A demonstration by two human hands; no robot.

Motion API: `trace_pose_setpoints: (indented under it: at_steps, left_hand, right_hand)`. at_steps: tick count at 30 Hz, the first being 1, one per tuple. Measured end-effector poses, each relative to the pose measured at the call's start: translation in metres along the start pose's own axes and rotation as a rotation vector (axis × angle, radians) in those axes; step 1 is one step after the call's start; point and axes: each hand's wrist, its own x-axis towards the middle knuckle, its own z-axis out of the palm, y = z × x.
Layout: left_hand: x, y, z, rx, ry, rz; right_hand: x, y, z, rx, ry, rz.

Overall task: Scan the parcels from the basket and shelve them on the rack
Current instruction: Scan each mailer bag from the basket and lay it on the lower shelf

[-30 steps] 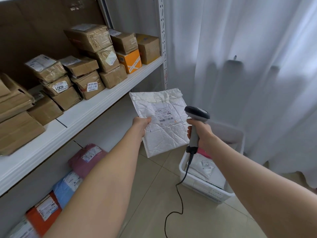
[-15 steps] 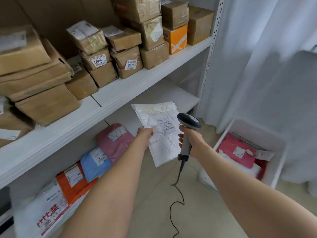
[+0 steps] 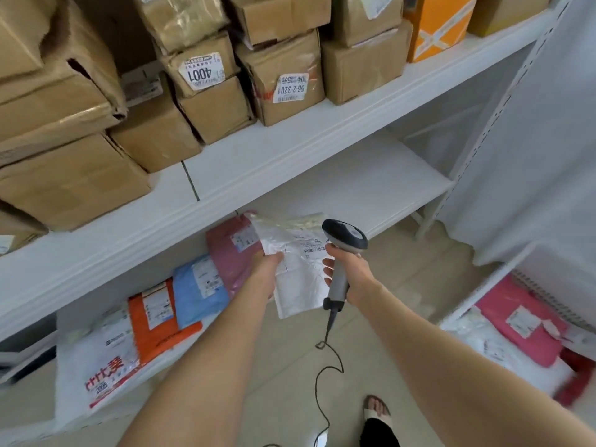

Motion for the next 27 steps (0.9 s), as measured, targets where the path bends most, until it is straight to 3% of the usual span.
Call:
trace_pose_setpoints:
  at_steps: [14,19,27]
  left_hand:
    - [0.093,-0.014,-0.098,-0.145,0.164,0.058]
    - [0.128,-0.025,-0.155,-0.203,0.063,0.074]
    - [0.206,-0.063,-0.223,-0.121,0.057,0.044]
  right_hand:
    - [0.065,0.066,0.071,-0.020,0.060,0.001]
    - [0.074,0.106,0.110,0.084,0.028,0.044]
    - [0.108,0.180,0.180,0.110,0.103,-0.009]
